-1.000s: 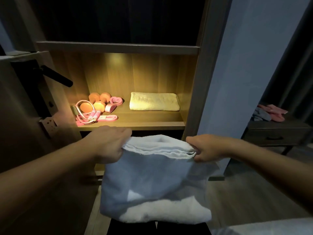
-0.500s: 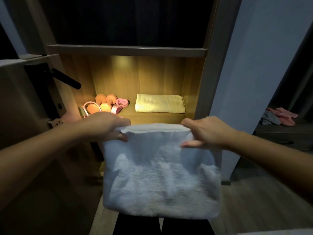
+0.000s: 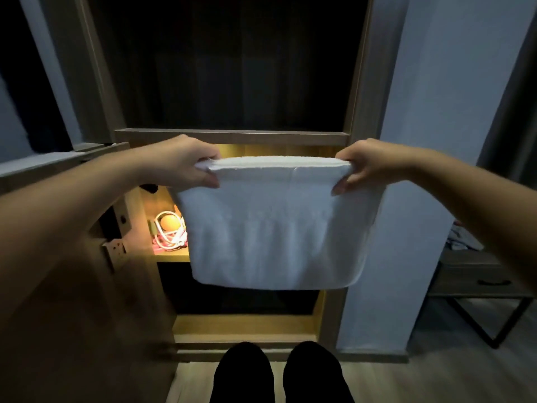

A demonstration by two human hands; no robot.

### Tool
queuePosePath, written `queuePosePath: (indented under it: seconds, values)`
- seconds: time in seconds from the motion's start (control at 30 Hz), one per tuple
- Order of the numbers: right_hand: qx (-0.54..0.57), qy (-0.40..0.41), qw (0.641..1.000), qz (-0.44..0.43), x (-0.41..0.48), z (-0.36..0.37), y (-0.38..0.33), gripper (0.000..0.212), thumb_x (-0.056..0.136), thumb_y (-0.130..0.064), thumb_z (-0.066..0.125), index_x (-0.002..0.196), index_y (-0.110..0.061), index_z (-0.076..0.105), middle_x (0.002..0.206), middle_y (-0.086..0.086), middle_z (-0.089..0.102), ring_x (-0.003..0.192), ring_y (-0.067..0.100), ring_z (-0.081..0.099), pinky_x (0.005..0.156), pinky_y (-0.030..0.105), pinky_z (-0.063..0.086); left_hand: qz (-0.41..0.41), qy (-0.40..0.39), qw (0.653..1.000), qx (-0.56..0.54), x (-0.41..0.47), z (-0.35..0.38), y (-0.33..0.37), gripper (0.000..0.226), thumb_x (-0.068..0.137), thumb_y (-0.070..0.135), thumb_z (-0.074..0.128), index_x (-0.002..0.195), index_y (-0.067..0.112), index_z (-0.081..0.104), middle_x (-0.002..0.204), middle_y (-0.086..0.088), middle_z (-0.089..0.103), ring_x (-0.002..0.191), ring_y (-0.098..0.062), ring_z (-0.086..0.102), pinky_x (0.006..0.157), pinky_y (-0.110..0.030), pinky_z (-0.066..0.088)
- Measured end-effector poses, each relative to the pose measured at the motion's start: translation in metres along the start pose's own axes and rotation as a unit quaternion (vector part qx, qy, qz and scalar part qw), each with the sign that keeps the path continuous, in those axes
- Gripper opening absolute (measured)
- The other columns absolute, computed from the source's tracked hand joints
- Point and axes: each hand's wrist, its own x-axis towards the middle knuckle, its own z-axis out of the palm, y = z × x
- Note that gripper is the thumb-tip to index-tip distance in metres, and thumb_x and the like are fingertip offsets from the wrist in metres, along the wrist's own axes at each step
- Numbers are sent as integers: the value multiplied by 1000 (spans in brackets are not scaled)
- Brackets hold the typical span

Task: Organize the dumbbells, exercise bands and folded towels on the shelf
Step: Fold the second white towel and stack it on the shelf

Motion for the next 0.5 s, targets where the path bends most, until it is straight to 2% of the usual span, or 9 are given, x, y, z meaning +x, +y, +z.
queuePosePath:
  seconds: [0.07, 0.13, 0.2, 0.23, 0.3, 0.37, 0.43, 0.5]
  values:
    - [79, -81, 993, 27, -9, -6, 3, 28, 69, -39, 77, 93, -26, 71, 89, -5, 74, 84, 15, 71, 68, 23, 56, -2, -63, 997, -36, -7, -5, 0, 28, 83, 38, 72, 98, 15, 66, 91, -3, 64, 86, -19, 62, 75, -39, 55]
    - [142, -157, 976, 53, -22, -5, 5, 48, 64, -44, 78, 102, -15, 72, 97, 2, 75, 91, 20, 72, 76, 30, 59, -7, -146, 982, -115, -17, -11, -1, 61, 66, 63, 76, 101, 13, 68, 93, -5, 70, 85, -20, 68, 74, -38, 58]
    - [167, -226, 958, 63, -28, 3, 9, 68, 59, -53, 83, 110, -9, 70, 107, 8, 73, 100, 25, 70, 86, 35, 57, -39, -245, 949, -194, -23, -11, -1, 89, 46, 75, 78, 107, 11, 68, 98, -6, 73, 89, -23, 71, 72, -34, 59]
    - [181, -256, 947, 72, -30, 9, 12, 77, 56, -55, 86, 113, -6, 68, 111, 11, 72, 103, 27, 69, 88, 37, 56, -55, -298, 928, -216, -24, -6, -1, 92, 44, 74, 80, 110, 10, 67, 101, -7, 74, 92, -25, 72, 72, -31, 59]
    - [219, -314, 918, 104, -30, 29, 22, 83, 55, -51, 89, 117, -1, 64, 115, 15, 70, 104, 30, 68, 88, 38, 55, -83, -399, 884, -229, -24, 11, -4, 88, 49, 67, 83, 114, 10, 66, 107, -9, 73, 97, -26, 71, 76, -29, 58]
    - [244, -376, 883, 136, -28, 64, 33, 74, 62, -42, 86, 119, -1, 63, 117, 15, 69, 105, 30, 68, 87, 36, 56, -121, -463, 849, -226, -24, 48, -9, 79, 60, 58, 84, 118, 9, 63, 112, -9, 72, 101, -26, 70, 83, -33, 56]
    - [262, -420, 851, 177, -29, 116, 47, 63, 67, -35, 81, 118, -2, 64, 116, 14, 70, 103, 26, 69, 84, 35, 56, -177, -478, 830, -225, -28, 100, -12, 58, 70, 43, 80, 114, 9, 65, 108, -7, 73, 95, -21, 71, 77, -28, 57]
    - [269, -451, 820, 228, -30, 178, 60, 62, 70, -32, 82, 119, -1, 63, 117, 13, 69, 102, 24, 69, 83, 34, 56, -223, -498, 800, -249, -37, 162, -14, 43, 70, 35, 76, 105, 10, 69, 100, -4, 75, 86, -17, 72, 70, -25, 56]
